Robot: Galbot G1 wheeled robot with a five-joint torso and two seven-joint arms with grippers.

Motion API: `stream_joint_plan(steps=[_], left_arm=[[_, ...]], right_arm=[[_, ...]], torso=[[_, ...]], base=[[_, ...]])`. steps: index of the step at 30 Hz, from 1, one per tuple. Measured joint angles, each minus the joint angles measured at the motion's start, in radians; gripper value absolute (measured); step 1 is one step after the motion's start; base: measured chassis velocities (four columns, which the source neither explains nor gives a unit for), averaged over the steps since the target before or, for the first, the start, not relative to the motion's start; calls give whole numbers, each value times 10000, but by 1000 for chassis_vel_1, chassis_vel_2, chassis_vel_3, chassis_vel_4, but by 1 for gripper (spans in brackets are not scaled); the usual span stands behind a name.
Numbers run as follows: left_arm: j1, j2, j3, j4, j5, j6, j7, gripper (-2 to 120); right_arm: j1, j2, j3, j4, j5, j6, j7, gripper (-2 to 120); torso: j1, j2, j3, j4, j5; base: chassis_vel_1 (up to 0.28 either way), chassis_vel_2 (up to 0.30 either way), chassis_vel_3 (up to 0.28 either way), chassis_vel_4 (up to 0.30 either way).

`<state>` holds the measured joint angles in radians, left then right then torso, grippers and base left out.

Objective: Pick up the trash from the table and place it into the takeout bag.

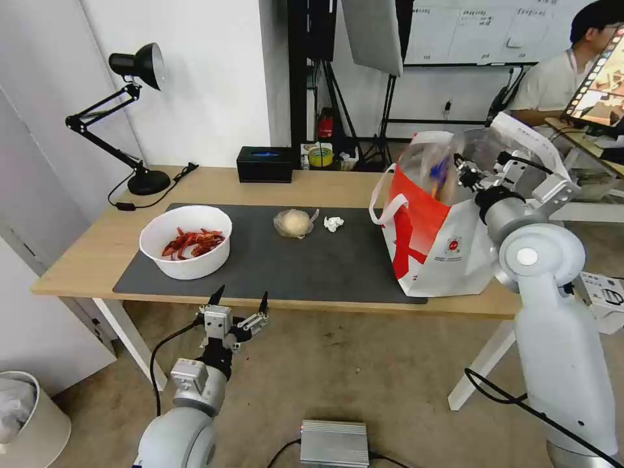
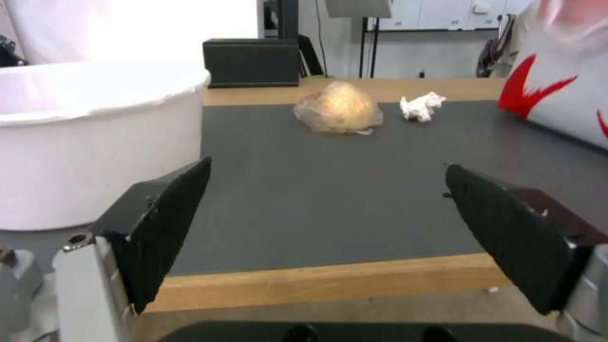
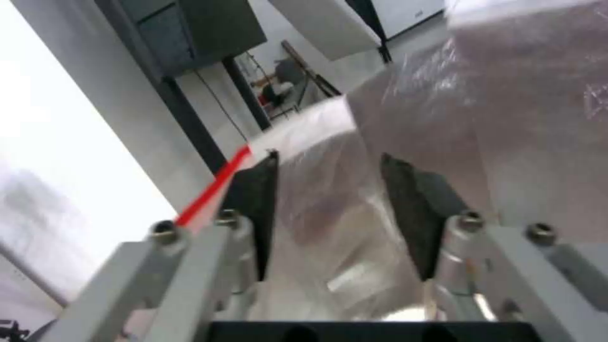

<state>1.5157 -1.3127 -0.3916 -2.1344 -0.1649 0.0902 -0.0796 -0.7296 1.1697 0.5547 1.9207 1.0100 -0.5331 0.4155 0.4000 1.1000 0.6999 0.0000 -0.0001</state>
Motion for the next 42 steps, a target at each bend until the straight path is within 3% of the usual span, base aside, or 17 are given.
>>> stream_joint_plan(steps=[10, 16, 23, 29, 34, 36, 42], left_arm=[[-23, -47, -38, 44, 0, -26, -13, 100], [-27, -71, -103, 33, 2, -101, -23, 100], [-21, -73, -273, 39, 158, -304, -6, 100], [24, -65, -381, 187, 131, -714, 103, 100], [-24, 28, -481, 279, -177, -824, 117, 100], [-27, 71, -538, 319, -245, -833, 116, 100], [-129, 209, -645, 431, -254, -893, 121, 100]], right_arm=[[349, 36, -81, -175, 175, 229, -223, 78], [433, 43, -151, 17, 400, 1096, -985, 99], [-206, -554, -704, 909, 467, 1598, -2262, 100], [-1319, -1144, -1086, 1892, -264, 1762, -3200, 100], [-2819, -1553, -1132, 2558, -1402, 2144, -3773, 100], [-3811, -1691, -1197, 2688, -2533, 2600, -4083, 100], [-5221, -1552, -1371, 2745, -4170, 3370, -4265, 100]], torso=[[1, 0, 1, 0, 1], [0, 0, 1, 0, 1], [1, 0, 0, 0, 0], [0, 0, 0, 1, 0], [0, 0, 0, -1, 3], [-1, 0, 0, 1, 0], [0, 0, 0, -2, 1]], base=[[0, 0, 0, 0], [0, 0, 0, 0], [0, 0, 0, 0], [0, 0, 0, 0], [0, 0, 0, 0], [0, 0, 0, 0], [0, 0, 0, 0]])
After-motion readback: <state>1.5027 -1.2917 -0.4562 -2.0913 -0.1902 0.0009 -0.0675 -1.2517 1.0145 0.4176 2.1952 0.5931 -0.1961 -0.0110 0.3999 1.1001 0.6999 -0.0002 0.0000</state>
